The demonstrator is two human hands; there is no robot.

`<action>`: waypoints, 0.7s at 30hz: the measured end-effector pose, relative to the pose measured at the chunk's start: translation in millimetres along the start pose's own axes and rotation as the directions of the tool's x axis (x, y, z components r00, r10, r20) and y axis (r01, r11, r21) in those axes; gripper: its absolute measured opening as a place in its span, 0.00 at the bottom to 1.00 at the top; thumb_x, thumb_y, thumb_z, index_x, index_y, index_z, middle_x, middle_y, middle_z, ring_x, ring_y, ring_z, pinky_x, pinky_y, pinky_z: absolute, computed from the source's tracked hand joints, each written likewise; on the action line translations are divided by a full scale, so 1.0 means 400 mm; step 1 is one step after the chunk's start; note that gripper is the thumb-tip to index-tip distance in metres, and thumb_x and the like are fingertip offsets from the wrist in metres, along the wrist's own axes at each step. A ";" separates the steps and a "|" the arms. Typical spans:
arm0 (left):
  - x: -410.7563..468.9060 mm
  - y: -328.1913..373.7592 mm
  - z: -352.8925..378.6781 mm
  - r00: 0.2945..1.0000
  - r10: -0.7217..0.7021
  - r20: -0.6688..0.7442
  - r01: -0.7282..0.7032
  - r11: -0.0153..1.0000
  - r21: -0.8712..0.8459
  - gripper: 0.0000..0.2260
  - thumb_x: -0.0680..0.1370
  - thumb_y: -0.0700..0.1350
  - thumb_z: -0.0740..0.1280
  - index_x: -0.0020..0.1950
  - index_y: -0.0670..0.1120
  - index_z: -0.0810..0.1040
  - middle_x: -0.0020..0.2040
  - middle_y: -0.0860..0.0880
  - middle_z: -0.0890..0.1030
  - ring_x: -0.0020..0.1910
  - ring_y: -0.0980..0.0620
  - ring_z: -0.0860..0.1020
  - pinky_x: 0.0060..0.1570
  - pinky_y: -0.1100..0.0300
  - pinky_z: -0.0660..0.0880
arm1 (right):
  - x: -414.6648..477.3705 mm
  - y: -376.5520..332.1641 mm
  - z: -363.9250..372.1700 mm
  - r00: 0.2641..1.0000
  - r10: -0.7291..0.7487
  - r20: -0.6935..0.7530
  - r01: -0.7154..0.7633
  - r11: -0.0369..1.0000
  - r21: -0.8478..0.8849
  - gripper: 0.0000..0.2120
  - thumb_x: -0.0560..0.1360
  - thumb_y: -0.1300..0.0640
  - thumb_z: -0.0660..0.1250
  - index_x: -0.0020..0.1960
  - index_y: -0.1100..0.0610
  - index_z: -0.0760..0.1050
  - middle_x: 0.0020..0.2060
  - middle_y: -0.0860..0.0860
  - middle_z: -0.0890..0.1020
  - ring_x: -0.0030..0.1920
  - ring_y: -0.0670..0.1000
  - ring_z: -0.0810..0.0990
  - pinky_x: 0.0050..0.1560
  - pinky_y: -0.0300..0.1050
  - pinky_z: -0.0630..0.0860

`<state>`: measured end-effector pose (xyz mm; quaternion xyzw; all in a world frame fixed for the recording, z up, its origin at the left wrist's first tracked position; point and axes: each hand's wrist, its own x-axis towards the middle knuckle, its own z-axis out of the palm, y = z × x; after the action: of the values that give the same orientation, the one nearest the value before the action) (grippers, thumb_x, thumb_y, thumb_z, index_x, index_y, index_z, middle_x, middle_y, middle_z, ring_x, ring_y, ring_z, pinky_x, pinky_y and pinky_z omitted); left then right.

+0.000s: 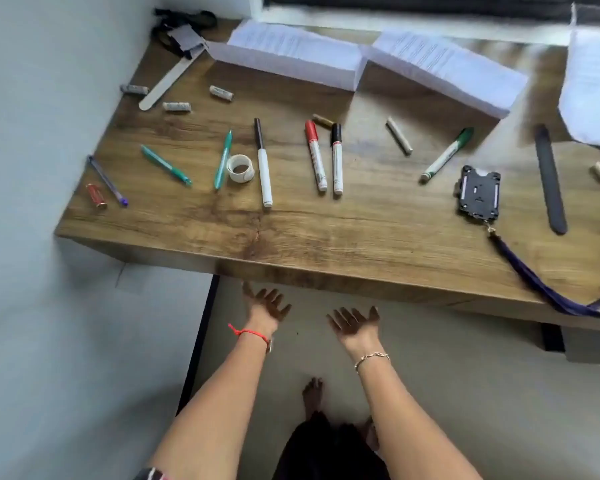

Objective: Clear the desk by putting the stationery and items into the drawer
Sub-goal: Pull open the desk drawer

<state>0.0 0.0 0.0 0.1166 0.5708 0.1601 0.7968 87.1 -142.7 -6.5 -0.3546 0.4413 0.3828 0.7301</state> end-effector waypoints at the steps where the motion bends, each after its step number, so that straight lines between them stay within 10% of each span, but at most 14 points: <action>1: 0.022 0.006 0.001 1.000 -0.019 0.008 0.019 0.998 -0.057 0.30 0.77 0.65 0.45 0.69 0.47 0.63 0.70 0.43 0.65 0.73 0.45 0.60 0.70 0.44 0.55 | 0.017 -0.003 0.000 1.000 0.018 0.002 -0.018 0.999 0.040 0.31 0.79 0.40 0.48 0.74 0.59 0.55 0.73 0.59 0.61 0.73 0.59 0.59 0.69 0.60 0.59; 3: 0.070 0.020 0.003 0.999 -0.018 0.034 0.023 0.991 -0.132 0.33 0.76 0.67 0.44 0.72 0.48 0.61 0.72 0.44 0.65 0.71 0.45 0.63 0.71 0.43 0.52 | 0.058 -0.016 0.004 0.999 -0.008 0.047 0.003 0.994 0.105 0.32 0.77 0.36 0.48 0.73 0.55 0.58 0.71 0.56 0.64 0.72 0.56 0.61 0.72 0.58 0.55; 5: 0.085 0.032 0.013 0.998 0.024 0.053 -0.013 0.981 -0.194 0.28 0.77 0.66 0.44 0.61 0.50 0.72 0.59 0.45 0.76 0.56 0.46 0.74 0.65 0.45 0.62 | 0.078 -0.027 0.019 0.992 -0.065 0.108 0.044 0.981 0.188 0.22 0.75 0.37 0.52 0.55 0.51 0.73 0.55 0.53 0.76 0.58 0.54 0.73 0.73 0.57 0.54; 8: 0.092 0.025 0.022 0.996 0.080 0.039 -0.068 0.967 -0.247 0.26 0.77 0.65 0.45 0.52 0.48 0.73 0.48 0.46 0.78 0.45 0.47 0.75 0.56 0.51 0.69 | 0.092 -0.016 0.034 0.989 -0.109 0.101 0.079 0.961 0.265 0.17 0.71 0.39 0.57 0.35 0.51 0.69 0.39 0.50 0.75 0.42 0.52 0.75 0.68 0.55 0.61; 15: 0.092 0.022 0.012 0.984 0.150 0.091 -0.126 0.964 -0.233 0.31 0.78 0.65 0.43 0.70 0.48 0.67 0.69 0.45 0.70 0.66 0.45 0.70 0.71 0.50 0.62 | 0.089 0.005 0.048 0.985 -0.057 0.165 0.030 0.987 0.156 0.29 0.75 0.32 0.42 0.45 0.54 0.70 0.45 0.54 0.74 0.70 0.56 0.64 0.72 0.57 0.54; 21: 0.106 0.019 0.003 0.988 0.137 0.071 -0.117 0.965 -0.235 0.28 0.77 0.66 0.46 0.53 0.48 0.76 0.55 0.49 0.80 0.56 0.48 0.75 0.71 0.53 0.62 | 0.074 0.008 0.048 0.982 -0.050 0.180 0.030 0.993 0.110 0.38 0.75 0.32 0.36 0.76 0.55 0.53 0.74 0.54 0.58 0.75 0.56 0.55 0.74 0.55 0.49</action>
<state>12.8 23.6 -33.8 0.0668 0.5047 0.2705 0.8171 100.8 -117.3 -27.3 -0.2874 0.3852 0.3747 0.7929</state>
